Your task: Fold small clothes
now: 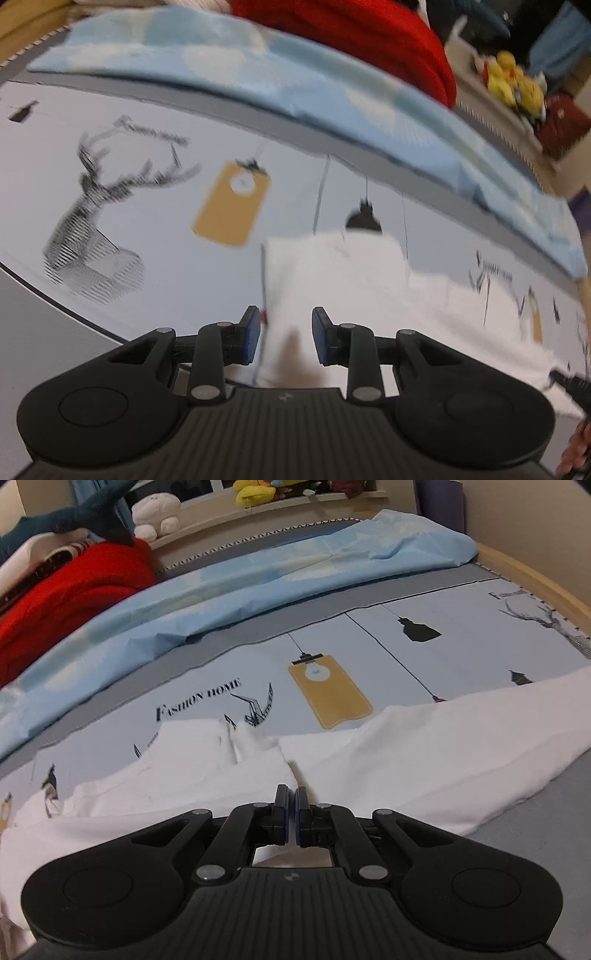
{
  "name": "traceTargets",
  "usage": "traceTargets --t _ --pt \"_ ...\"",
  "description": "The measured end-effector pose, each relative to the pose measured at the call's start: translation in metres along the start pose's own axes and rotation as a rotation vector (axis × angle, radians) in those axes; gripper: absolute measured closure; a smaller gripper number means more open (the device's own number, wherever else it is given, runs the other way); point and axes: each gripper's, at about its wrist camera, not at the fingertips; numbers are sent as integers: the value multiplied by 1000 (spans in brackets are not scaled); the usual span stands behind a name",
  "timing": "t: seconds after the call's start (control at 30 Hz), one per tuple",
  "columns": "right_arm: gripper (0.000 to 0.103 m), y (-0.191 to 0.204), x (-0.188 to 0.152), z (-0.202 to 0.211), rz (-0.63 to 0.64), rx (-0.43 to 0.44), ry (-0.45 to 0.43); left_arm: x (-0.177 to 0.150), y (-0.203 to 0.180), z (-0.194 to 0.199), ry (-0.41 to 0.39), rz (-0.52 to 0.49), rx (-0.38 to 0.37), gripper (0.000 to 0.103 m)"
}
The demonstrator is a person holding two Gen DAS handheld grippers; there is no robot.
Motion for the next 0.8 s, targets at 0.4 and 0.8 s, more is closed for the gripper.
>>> traceTargets --t 0.4,0.8 --pt "90 -11 -8 -6 -7 154 94 -20 -20 -29 83 -146 35 71" --pt "68 -36 14 17 -45 85 70 -30 -33 -45 115 -189 6 60"
Point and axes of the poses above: each gripper's, at about its wrist camera, not at the fingertips, and z roughly against the way its jaws point, y to its left, x to its top, and after that the axes turned 7 degrees about -z, right-handed
